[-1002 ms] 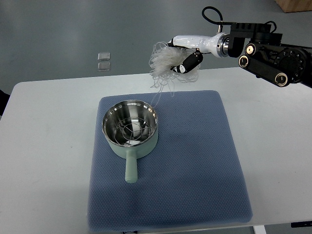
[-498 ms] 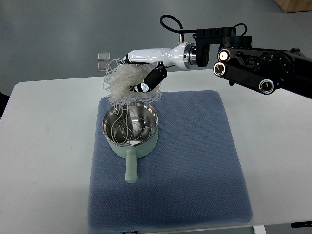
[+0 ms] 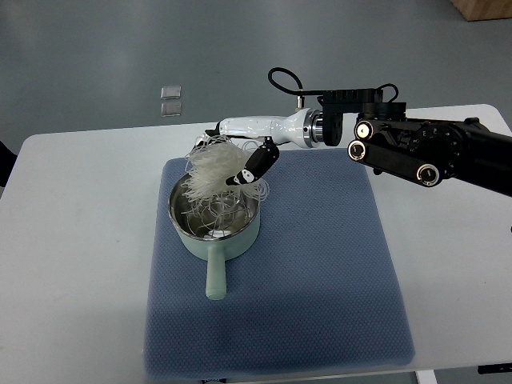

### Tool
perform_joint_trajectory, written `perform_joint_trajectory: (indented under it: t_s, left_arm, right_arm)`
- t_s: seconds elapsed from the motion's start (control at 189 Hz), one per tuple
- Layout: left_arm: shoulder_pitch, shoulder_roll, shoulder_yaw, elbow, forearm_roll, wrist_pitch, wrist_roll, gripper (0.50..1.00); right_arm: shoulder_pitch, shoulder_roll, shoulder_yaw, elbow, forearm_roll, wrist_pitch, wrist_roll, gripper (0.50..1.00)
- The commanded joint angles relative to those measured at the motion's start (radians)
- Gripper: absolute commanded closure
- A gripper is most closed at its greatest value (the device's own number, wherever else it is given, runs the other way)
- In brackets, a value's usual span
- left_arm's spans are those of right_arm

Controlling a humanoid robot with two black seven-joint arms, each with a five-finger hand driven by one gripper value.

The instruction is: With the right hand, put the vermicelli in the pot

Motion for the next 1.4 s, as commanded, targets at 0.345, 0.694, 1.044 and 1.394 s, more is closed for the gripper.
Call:
perform_joint_trajectory:
  t_s: [0.345, 0.694, 1.044, 1.394]
  left_arm:
    - [0.0, 0.0, 0.0, 0.001, 0.0, 0.0, 0.0, 0.5]
    - [0.0, 0.0, 0.0, 0.008, 0.0, 0.0, 0.0, 0.5]
    - [-0.002, 0.0, -0.003, 0.005, 0.0, 0.0, 0.0, 0.5]
    - [-0.002, 0.0, -0.006, 0.005, 0.0, 0.0, -0.002, 0.5]
  right_arm:
    - [-0.162, -0.081, 0.343, -0.054, 0.047, -0.012, -0.002, 0.585]
    - [-0.456, -0.079, 0.633, -0.23, 0.429, -0.196, -0.071, 0.585]
    - [-0.505, -0.068, 0.637, -0.278, 0.752, -0.209, -0.086, 0.574]
    - [-0.515, -0.033, 0.634, -0.278, 0.784, -0.216, -0.079, 0.57]
